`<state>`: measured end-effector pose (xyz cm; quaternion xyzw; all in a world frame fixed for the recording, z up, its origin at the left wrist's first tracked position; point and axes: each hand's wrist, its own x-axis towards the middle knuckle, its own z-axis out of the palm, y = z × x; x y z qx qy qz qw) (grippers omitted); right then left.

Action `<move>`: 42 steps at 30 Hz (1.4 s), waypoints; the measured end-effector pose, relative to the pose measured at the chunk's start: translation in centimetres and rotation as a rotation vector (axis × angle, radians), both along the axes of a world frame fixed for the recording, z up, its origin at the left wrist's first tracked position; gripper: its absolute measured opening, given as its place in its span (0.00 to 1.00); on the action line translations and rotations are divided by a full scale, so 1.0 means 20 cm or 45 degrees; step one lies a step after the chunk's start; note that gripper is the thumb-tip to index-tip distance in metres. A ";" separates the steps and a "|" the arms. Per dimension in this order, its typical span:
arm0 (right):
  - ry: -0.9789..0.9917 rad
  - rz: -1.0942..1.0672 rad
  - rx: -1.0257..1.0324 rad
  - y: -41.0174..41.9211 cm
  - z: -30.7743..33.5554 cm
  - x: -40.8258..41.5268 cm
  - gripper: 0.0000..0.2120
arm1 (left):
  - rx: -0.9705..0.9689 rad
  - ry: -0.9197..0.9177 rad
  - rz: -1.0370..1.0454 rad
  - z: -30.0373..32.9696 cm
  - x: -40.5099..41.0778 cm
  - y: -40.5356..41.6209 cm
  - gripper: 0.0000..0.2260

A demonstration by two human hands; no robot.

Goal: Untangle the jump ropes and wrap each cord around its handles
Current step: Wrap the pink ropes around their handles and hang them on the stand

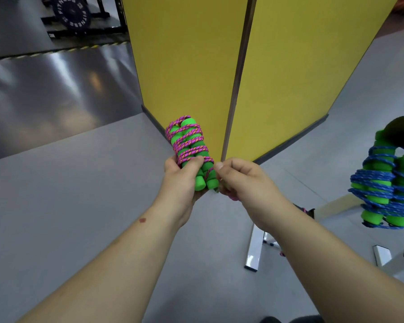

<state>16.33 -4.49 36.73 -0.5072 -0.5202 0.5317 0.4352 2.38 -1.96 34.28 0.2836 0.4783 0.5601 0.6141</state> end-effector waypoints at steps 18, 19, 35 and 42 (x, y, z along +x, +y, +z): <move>-0.403 -0.083 -0.182 0.01 0.03 0.10 0.22 | 0.049 0.061 -0.150 0.03 0.07 -0.02 0.13; -0.471 -0.089 -0.149 0.01 0.02 0.11 0.25 | 0.038 0.043 -0.133 0.03 0.07 -0.01 0.13; 0.380 -0.192 -0.036 0.00 0.11 0.10 0.13 | -0.172 -0.082 0.060 -0.01 -0.01 0.04 0.01; 0.170 -0.331 -0.185 0.04 0.06 0.17 0.14 | -0.221 -0.201 0.063 -0.01 -0.04 0.06 0.20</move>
